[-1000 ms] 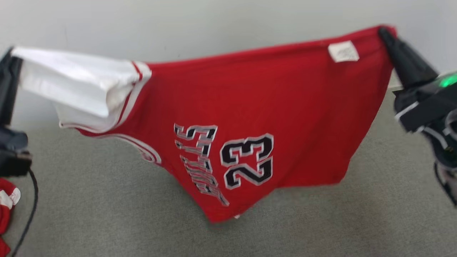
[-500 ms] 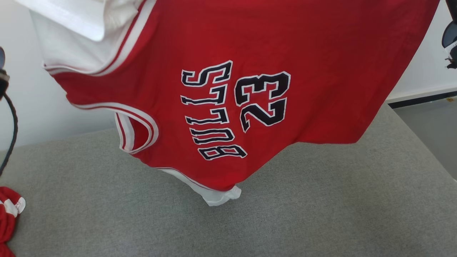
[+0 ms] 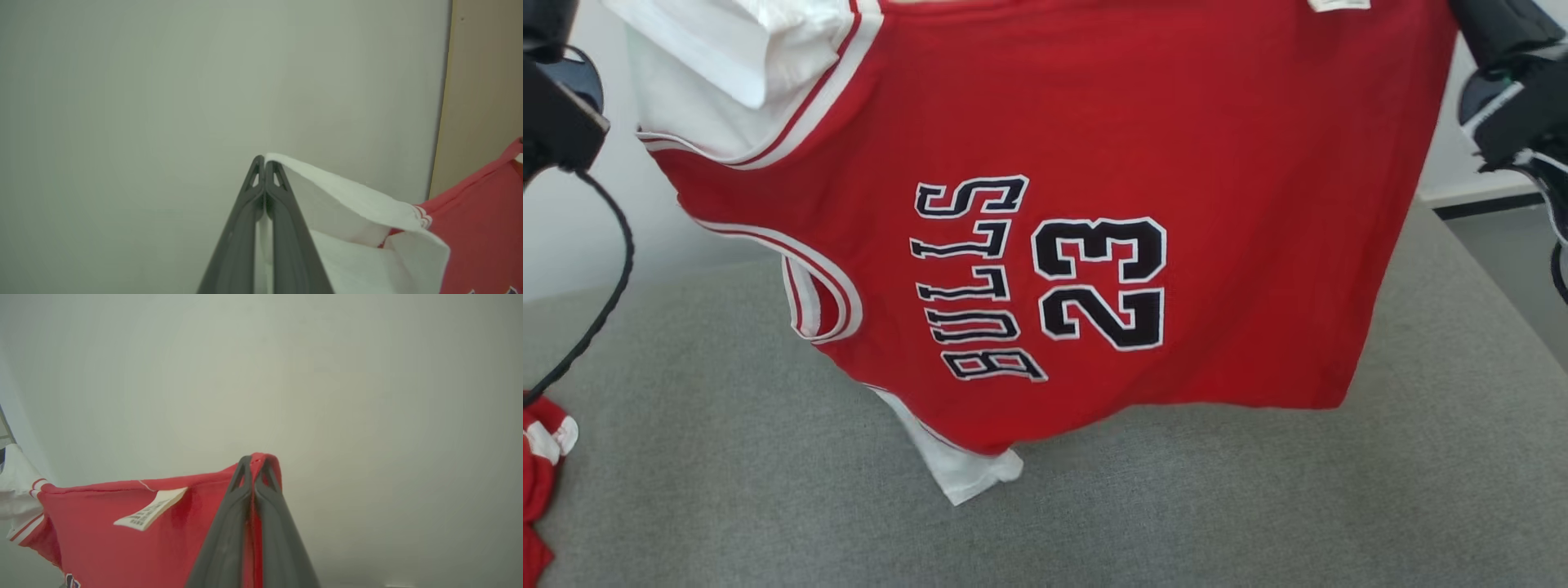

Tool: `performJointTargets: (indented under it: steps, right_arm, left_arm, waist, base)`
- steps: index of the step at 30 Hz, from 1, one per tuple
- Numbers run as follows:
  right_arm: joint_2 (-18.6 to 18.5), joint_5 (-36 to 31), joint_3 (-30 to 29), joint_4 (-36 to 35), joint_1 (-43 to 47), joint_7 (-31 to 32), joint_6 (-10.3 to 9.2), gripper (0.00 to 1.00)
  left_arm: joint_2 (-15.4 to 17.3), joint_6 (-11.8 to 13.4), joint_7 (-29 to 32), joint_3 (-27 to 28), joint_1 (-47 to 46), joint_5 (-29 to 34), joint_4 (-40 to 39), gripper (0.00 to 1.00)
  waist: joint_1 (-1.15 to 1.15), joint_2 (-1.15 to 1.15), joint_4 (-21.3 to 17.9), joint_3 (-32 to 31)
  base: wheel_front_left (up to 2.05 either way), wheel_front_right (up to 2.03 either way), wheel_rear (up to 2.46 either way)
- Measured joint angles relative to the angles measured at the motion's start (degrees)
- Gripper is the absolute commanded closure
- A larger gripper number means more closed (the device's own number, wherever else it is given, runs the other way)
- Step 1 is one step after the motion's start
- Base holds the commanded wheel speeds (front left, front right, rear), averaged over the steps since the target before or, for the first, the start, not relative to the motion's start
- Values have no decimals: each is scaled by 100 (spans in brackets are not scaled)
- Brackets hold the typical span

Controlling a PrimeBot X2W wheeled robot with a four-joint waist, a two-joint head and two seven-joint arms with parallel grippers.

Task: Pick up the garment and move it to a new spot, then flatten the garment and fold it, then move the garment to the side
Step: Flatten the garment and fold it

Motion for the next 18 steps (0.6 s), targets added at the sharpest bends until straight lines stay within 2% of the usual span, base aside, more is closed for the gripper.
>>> performJointTargets:
  steps: [4,7,9,10,12,13,16,18]
  right_arm:
    - [315,-32,309,627,-538,149,0,100]
    - [681,-185,488,1267,-1172,145,0,100]
    - [999,-448,548,1833,-1707,-198,0,100]
    - [1400,-672,527,2396,-2199,-820,0,100]
    - [1739,-939,510,2895,-2664,-1564,0,100]
    - [1845,-1043,477,3116,-2910,-1741,0,100]
    - [1892,-1391,542,3410,-3534,-1924,0,100]
    - [1756,-1566,272,3367,-3869,-1933,0,100]
  left_arm:
    - [-253,-10,-107,-297,-567,376,614,100]
    - [-599,26,-666,-542,-1347,988,1299,100]
    - [-770,133,-1292,-667,-1942,1488,1844,100]
    - [-838,269,-1909,-775,-2451,1931,2403,100]
    - [-853,347,-2461,-905,-2973,2364,2873,100]
    - [-890,400,-2628,-922,-3267,2495,2996,100]
    - [-1129,358,-2788,-935,-4081,2781,3071,100]
    - [-1311,325,-2795,-834,-4468,2940,2668,100]
  waist:
    - [0,0,47,281]
    - [0,0,81,594]
    - [1,0,104,844]
    - [1,1,112,1098]
    - [2,1,99,1352]
    - [2,1,85,1477]
    - [2,1,42,1874]
    - [1,1,23,2153]
  base:
    - [0,0,0]
    - [0,0,0]
    - [0,0,0]
    - [0,0,0]
    - [0,0,0]
    - [0,0,0]
    - [0,0,0]
    - [0,0,0]
